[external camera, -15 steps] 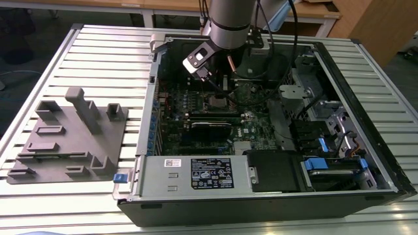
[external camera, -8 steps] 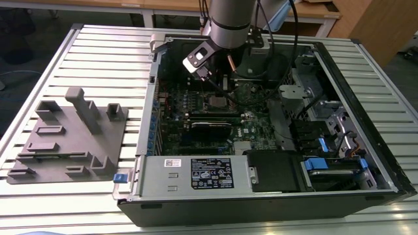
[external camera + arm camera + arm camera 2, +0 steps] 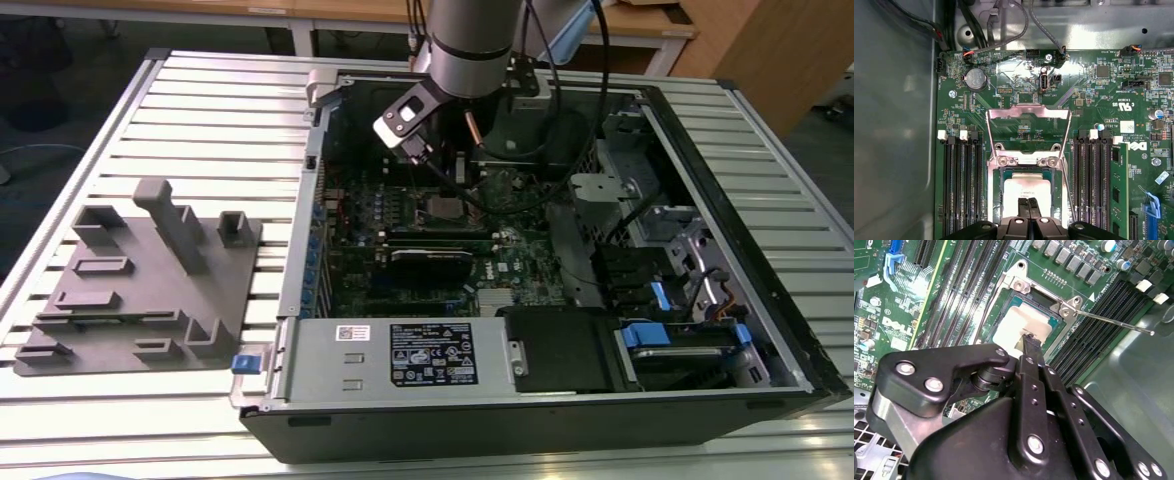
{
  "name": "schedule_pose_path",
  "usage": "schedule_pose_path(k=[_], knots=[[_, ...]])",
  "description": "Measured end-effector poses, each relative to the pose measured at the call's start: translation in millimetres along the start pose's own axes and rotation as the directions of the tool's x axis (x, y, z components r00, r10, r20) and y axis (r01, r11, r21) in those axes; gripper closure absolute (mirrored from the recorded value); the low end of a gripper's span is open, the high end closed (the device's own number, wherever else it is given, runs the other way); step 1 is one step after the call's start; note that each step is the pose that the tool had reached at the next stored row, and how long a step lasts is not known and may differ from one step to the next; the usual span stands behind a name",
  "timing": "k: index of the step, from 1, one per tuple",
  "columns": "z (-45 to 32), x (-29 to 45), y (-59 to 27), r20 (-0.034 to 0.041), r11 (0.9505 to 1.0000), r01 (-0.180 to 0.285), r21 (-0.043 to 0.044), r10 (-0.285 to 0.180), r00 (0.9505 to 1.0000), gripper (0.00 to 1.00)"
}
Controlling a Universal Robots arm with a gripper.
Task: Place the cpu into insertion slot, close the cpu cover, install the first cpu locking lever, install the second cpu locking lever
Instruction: 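Place the cpu into insertion slot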
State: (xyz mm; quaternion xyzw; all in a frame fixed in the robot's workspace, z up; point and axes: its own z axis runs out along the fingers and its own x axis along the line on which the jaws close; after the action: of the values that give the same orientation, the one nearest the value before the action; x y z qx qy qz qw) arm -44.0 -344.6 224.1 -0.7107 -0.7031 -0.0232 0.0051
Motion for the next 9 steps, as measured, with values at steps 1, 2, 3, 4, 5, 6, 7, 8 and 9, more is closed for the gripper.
schedule_pose_path(k=[1, 2, 3, 4, 5, 6, 7, 8, 9], knots=[[0.1, 0.0, 0.0, 0.0, 1.0, 0.0, 0.0001, 0.0, 1.0, 0.89], [0.1, 0.0, 0.0, 0.0001, 1.0, 0.0, 0.0001, 0.0, 1.0, 0.89], [0.2, 0.0, 0.0, -0.0001, 1.0, 0.0, 0.0, 0.0, 1.0, 0.89], [0.3, 0.0, 0.0, -0.0001, 1.0, 0.0, 0.0, 0.0, 1.0, 0.89], [0.3, 0.0, 0.0, -0.0001, 1.0, 0.0, -0.0001, 0.0, 1.0, 0.89], [0.4, 0.0, 0.0, -0.0001, 1.0, 0.0, -0.0001, 0.0, 1.0, 0.89], [0.6, 0.0, 0.0, -0.0001, 1.0, 0.0, 0.0, 0.0, 1.0, 0.89], [1.0, 0.0, 0.0, -0.0004, 1.0, 0.0, -0.0002, 0.0, 1.0, 0.89], [1.6, 0.0, 0.0, -0.0003, 1.0, 0.0, -0.0001, 0.0, 1.0, 0.89]])
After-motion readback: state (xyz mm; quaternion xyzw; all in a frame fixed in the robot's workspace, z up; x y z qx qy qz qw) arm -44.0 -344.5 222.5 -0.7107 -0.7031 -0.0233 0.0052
